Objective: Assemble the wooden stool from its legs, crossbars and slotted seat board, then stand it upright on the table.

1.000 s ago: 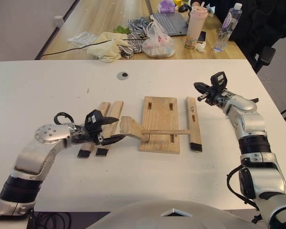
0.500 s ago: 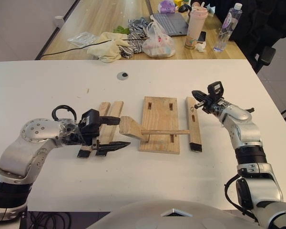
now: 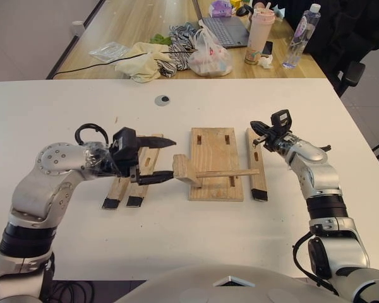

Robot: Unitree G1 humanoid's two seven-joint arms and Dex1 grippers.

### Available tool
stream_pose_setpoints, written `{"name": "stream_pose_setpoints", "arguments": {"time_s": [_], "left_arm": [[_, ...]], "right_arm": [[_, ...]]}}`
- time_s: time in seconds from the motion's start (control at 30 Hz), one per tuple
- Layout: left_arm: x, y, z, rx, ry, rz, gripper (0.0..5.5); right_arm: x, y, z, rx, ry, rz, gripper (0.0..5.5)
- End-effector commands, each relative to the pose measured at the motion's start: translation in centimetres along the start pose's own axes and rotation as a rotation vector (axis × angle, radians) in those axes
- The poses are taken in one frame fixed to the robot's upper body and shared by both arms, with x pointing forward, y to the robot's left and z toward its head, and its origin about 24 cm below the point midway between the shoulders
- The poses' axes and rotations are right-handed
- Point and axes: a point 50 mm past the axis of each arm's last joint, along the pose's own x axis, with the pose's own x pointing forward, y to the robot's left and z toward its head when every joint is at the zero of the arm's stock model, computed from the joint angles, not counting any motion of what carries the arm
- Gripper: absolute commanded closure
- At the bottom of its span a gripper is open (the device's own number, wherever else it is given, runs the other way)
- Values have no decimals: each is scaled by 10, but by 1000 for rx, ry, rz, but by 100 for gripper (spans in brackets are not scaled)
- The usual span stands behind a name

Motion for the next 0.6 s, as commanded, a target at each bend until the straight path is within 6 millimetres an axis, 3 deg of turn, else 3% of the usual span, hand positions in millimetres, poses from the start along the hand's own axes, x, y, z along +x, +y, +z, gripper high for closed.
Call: {"name": "stream_pose_setpoints", "arguments": {"time_s": [0.03,0.37,0.6], "left_arm": [[-2,-6,-3,1,60,-37,184],[15,-13,7,19,-43,-80,184],[22,10,16,-57,-169,31,304]], "right_arm": [[1,3,-2,3,2,0,550],[1,4,-3,-5,16,8,550],[3,7,-5,-7,21,16,550]]}}
